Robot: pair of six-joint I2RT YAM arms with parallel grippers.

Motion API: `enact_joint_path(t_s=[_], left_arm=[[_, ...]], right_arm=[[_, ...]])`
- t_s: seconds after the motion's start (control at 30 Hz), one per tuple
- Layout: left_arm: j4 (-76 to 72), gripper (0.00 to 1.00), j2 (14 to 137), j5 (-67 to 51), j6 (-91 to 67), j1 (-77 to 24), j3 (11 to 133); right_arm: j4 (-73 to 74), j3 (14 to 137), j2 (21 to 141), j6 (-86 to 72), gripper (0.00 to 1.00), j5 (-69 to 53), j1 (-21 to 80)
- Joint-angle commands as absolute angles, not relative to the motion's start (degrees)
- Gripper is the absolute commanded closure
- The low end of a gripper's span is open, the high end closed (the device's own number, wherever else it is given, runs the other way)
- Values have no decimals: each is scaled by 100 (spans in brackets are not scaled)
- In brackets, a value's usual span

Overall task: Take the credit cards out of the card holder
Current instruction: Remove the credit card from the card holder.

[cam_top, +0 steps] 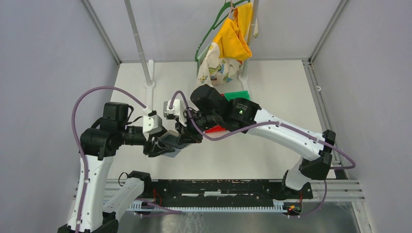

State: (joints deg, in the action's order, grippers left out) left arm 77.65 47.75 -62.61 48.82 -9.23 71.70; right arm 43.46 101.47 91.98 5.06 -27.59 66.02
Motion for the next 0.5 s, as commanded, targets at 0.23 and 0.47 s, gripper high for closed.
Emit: enact_joint_path(t_s=[0.23,0.47], left_arm=[[7901,88,4628,-6711,5183,-932,7287],[7414,98,4632,-6675,4865,-932,7243]], right_arm=[[3715,10733,9307,712,100,-2902,6680],[2812,9663,8392,783,68,-2590,6665]])
